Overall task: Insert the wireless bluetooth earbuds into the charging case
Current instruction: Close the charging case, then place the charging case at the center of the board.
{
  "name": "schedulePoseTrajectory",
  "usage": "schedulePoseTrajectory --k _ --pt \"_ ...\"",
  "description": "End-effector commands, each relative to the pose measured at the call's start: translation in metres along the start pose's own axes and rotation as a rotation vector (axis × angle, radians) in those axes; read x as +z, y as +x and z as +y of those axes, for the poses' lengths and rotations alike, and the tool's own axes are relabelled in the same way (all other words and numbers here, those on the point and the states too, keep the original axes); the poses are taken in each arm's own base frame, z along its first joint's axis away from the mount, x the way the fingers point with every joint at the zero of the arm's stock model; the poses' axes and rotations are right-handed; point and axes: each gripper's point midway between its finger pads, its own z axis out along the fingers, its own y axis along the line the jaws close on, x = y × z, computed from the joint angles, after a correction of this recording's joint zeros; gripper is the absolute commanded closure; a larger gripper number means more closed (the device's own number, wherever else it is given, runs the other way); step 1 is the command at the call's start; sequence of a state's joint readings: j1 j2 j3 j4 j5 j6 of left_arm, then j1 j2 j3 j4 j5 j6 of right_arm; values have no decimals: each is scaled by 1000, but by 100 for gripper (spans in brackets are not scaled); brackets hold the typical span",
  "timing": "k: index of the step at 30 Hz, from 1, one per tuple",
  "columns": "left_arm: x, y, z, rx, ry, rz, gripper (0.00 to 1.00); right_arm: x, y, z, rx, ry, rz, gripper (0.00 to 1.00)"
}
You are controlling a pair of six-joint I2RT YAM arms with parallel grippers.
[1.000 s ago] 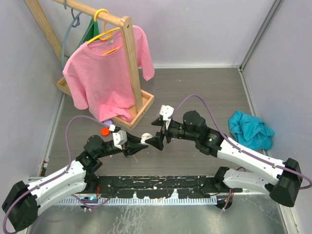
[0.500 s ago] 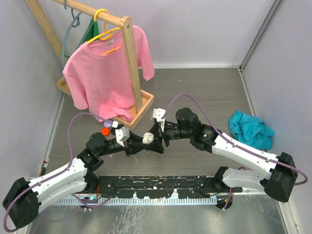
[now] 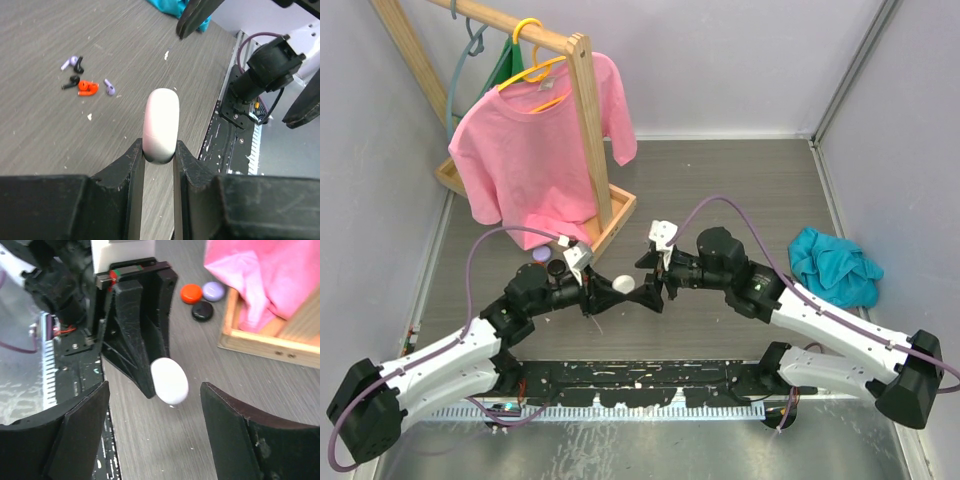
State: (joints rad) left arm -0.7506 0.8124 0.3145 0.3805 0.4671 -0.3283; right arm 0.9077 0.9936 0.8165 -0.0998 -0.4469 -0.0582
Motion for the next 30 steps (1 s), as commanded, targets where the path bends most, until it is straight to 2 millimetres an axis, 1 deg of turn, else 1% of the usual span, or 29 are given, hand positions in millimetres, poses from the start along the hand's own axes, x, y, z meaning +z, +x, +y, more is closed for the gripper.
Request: schedulePoseTrajectory --k 1,5,7,8,10,14,17,19,23,27,30 --pt "1 -15 11 -140 -119 -6 100 -9 -9 -33 18 215 -64 21" --pt "-1 -3 30 -291 -265 50 100 -21 -1 -66 68 429 -109 21" --pt "-1 8 38 -370 -329 86 99 -27 3 -76 85 495 -142 20" --pt "0 13 41 -402 -350 102 99 -29 9 -80 94 522 -148 20" --pt "5 27 48 -482 -391 141 99 -34 14 -87 113 574 -171 19" --pt "15 47 58 -620 -454 180 98 -46 27 -103 140 694 -210 19" --pt "24 58 66 -711 -488 178 94 -54 37 -110 147 750 -236 18" --pt "30 63 71 -751 -510 171 92 -58 43 -114 152 781 -252 18" --pt "37 78 87 -816 -600 176 87 -65 51 -119 165 827 -273 18" --pt "47 86 91 -848 -626 193 84 -70 55 -121 173 849 -301 18" --pt "49 97 91 -872 -653 221 82 -73 57 -122 177 868 -307 18"
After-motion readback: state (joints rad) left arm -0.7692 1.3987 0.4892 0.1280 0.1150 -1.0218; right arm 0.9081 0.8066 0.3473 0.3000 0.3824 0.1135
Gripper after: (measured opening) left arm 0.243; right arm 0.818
